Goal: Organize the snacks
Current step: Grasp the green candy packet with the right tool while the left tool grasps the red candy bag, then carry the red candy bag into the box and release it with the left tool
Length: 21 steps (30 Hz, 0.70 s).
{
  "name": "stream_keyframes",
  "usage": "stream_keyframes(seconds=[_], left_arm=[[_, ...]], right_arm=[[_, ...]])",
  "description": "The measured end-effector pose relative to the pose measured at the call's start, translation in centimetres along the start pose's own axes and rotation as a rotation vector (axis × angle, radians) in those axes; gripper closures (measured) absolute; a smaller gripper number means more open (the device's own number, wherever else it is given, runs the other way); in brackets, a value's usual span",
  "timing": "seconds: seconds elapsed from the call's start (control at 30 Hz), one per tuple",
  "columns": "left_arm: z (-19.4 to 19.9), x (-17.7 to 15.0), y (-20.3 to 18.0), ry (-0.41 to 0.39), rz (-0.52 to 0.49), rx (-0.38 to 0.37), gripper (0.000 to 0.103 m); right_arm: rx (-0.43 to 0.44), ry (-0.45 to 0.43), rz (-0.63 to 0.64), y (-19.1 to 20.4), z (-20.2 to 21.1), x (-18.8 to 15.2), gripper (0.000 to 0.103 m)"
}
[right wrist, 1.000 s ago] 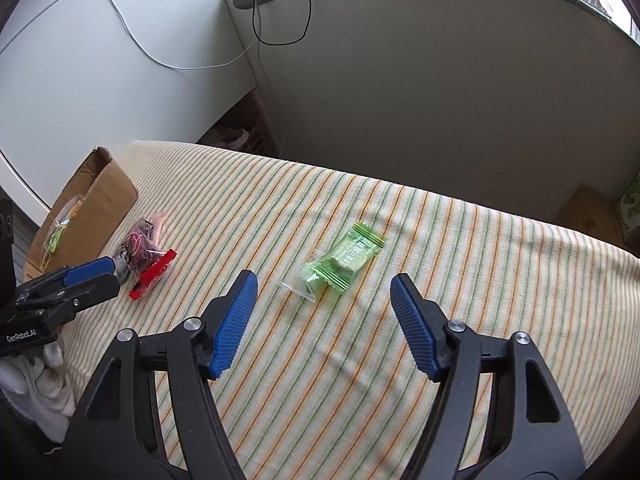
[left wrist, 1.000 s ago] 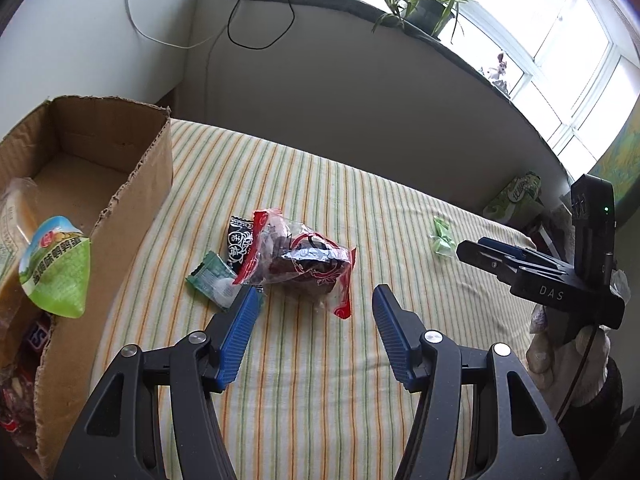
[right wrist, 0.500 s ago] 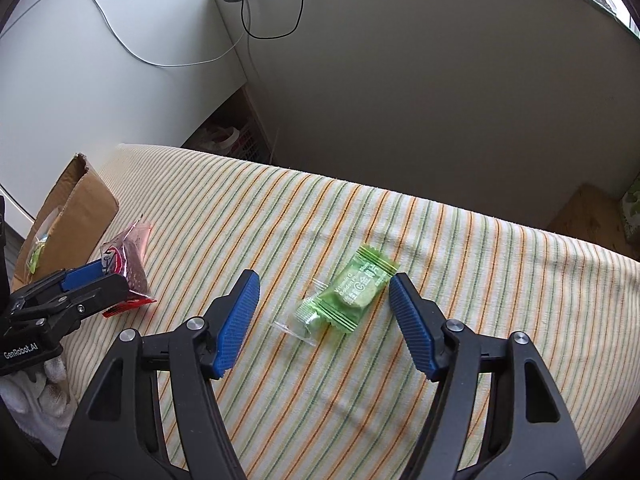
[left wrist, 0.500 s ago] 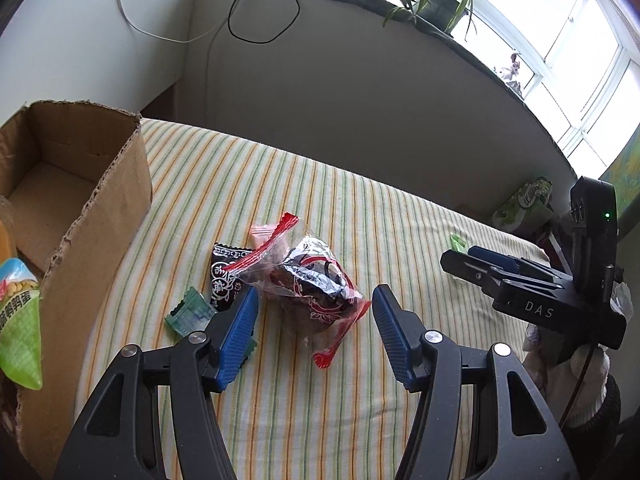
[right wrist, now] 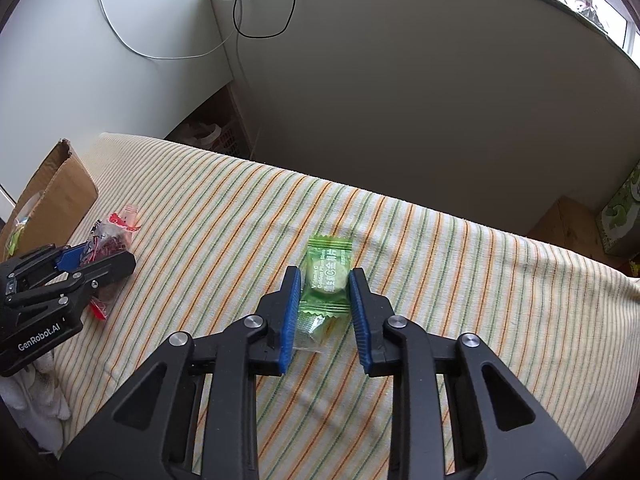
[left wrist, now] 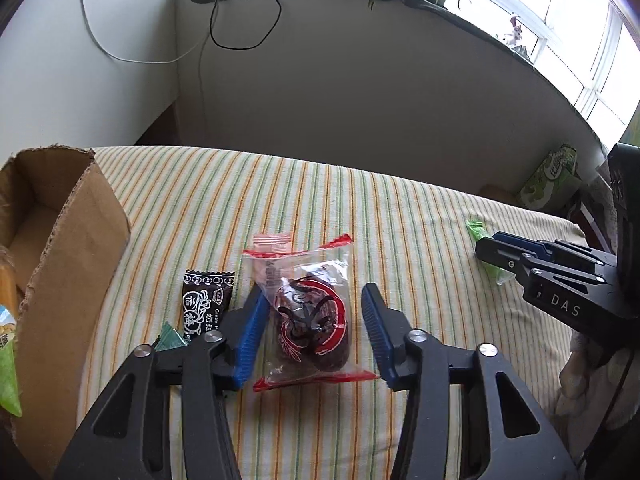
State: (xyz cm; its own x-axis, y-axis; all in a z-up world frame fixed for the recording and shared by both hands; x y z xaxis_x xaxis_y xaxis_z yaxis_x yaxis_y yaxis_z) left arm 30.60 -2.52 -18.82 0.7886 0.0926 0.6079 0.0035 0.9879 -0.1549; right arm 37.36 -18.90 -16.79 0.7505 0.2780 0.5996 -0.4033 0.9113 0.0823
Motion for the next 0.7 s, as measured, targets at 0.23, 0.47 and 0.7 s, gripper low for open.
stream_keyframes(seconds=[0.23,0.47,0.7], left_arm=[[0.0,-0.2,-0.3,-0.001,-0.01,-0.008,0.073],[1.1,-0.6,-0.3,-0.006,-0.008,-0.026,0.073],[4.0,-1.3,0.5,-0.035,0.005,-0.045,0.073]], right_arm=[[0.007,-0.009,-0.015,0.0,0.4,-0.2,0.078],[0.018,-0.028,-0.025,0.0,2.3,-0.9,0.078],[0.043,-0.057,-0.017,1.6,5.3,-0.9,0.078]])
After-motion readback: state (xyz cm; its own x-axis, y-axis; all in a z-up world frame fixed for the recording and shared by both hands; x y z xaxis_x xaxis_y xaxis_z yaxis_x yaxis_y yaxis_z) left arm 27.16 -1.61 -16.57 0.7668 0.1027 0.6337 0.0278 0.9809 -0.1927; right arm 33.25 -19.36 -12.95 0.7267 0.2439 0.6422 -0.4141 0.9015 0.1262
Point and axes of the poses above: each gripper's, at about its wrist camera, not at the fingertips, and z roughly against the way its jaws point, y to its left, x to its top, the point moved 5 cm from there along -z, roughly the way its jaws point, and after that the axes turned 1 degree about -y, right-handed, at the moved point
